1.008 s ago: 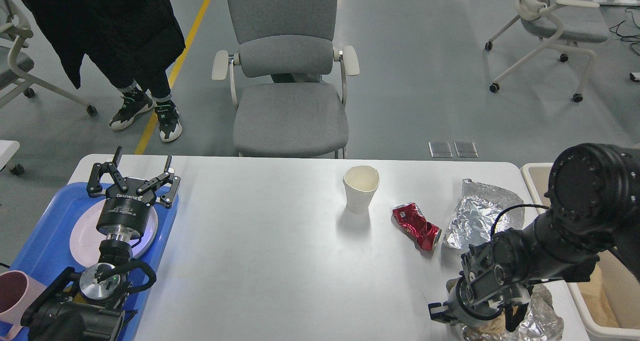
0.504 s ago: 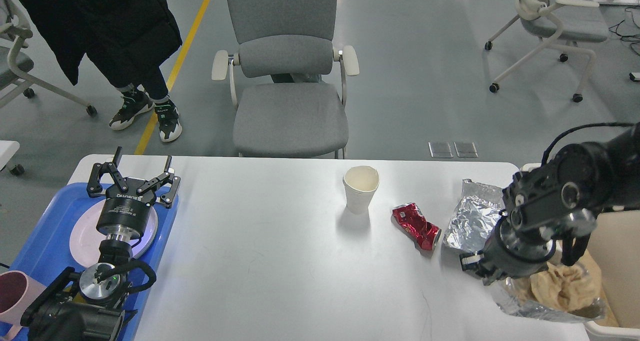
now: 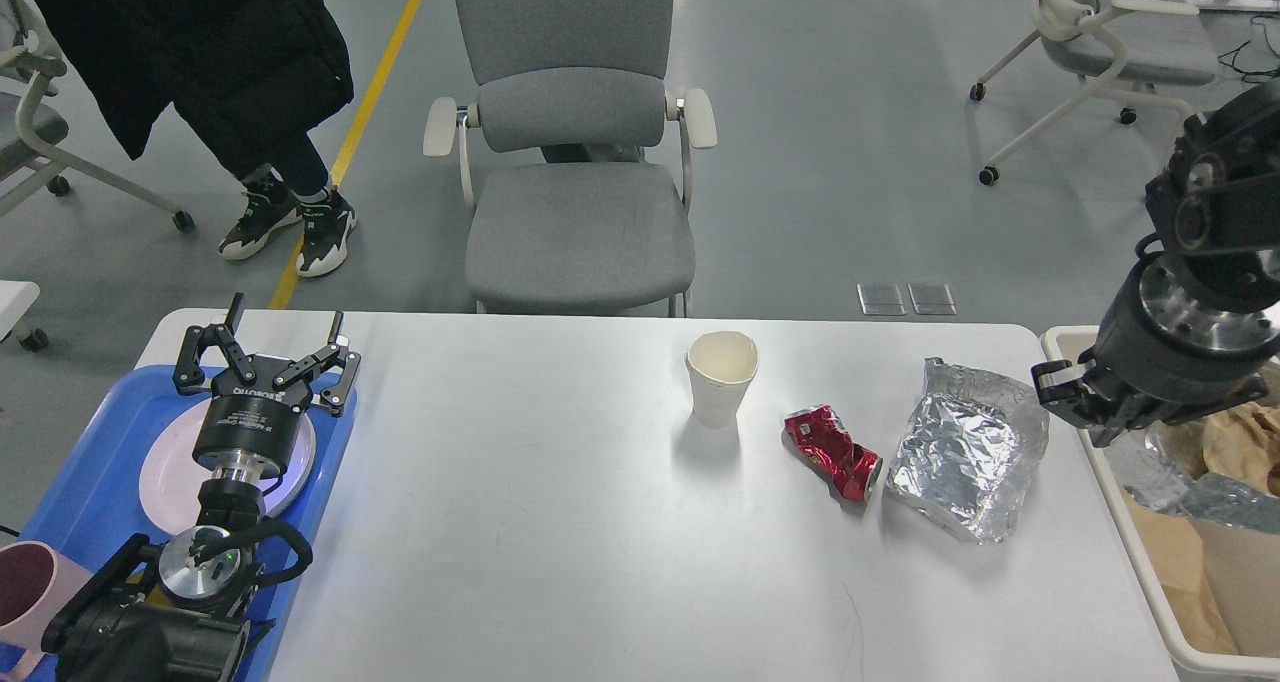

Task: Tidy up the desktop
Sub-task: 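Carry the foil-wrapped food into the beige bin and release it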

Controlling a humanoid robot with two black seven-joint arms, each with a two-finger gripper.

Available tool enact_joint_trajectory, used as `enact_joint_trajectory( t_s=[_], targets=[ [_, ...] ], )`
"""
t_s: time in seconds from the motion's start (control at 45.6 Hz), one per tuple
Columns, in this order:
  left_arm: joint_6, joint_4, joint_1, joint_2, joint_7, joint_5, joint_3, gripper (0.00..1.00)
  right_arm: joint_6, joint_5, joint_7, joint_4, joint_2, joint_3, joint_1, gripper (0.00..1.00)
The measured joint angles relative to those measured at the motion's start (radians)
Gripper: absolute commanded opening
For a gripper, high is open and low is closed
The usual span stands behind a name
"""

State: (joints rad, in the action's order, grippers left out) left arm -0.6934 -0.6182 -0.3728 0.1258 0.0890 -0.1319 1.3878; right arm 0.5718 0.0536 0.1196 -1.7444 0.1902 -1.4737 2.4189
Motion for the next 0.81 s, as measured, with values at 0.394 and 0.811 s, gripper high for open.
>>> enact_joint_trajectory(
  t_s=[0.394,0.811],
  targets=[
    [0.0,0.0,0.002,0.0,0.0,0.0,-0.001,0.96,-0.101,-0.002,-0.016,0.219,0.189,-0.072,-0.207,0.0],
    [0.0,0.0,0.002,0.0,0.0,0.0,0.0,0.96,-0.13,-0.002,-0.051,0.886,0.494,0.238,-0.889,0.0]
  ],
)
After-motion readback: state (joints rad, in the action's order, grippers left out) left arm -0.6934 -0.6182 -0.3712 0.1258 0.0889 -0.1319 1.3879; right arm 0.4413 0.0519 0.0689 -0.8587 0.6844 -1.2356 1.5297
